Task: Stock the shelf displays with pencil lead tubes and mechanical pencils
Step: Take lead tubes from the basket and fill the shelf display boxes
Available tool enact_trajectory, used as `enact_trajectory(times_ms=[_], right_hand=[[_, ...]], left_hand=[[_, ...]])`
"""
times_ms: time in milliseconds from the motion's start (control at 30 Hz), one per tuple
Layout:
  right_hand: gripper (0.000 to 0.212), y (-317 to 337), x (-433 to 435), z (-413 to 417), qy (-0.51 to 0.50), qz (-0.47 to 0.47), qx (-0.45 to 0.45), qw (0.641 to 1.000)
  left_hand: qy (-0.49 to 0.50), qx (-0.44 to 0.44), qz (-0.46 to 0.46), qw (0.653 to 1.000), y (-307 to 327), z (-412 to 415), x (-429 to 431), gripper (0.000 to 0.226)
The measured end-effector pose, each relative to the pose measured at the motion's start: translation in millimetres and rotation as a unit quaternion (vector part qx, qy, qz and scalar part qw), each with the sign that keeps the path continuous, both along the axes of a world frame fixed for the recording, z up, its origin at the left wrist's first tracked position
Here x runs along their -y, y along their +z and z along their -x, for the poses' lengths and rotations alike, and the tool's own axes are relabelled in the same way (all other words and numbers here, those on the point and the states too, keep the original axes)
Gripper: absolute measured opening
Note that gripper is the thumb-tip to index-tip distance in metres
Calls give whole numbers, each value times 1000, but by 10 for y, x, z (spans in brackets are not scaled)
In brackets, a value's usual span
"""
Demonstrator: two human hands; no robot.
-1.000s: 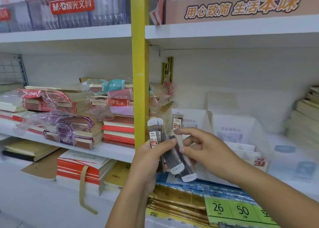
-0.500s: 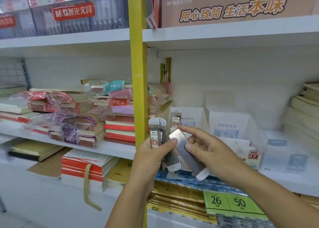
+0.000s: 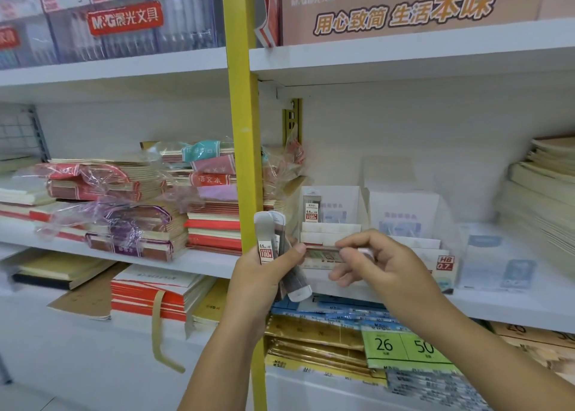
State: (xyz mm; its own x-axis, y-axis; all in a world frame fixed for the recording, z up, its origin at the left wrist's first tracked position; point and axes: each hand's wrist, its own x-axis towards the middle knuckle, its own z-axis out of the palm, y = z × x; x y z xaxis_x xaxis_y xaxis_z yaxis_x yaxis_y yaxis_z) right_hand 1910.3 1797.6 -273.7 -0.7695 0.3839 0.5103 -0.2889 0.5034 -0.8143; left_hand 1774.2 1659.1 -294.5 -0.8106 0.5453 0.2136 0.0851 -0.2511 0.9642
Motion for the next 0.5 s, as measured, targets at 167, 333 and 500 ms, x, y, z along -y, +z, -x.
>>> enact_trajectory(times_ms=[167,333,500], right_hand=[[14,170,-10,74,-19,97,-36,995],[14,230,-89,118,-3,130,-14,991],[13,526,-265,225,-68,-5,-14,998]], left_hand=[[2,-31,33,999,-21,-55,-51,3],[-11,-6,23,1000,-34,-16,-88,10],[-2,16,2,1000,-47,6,-140,7]])
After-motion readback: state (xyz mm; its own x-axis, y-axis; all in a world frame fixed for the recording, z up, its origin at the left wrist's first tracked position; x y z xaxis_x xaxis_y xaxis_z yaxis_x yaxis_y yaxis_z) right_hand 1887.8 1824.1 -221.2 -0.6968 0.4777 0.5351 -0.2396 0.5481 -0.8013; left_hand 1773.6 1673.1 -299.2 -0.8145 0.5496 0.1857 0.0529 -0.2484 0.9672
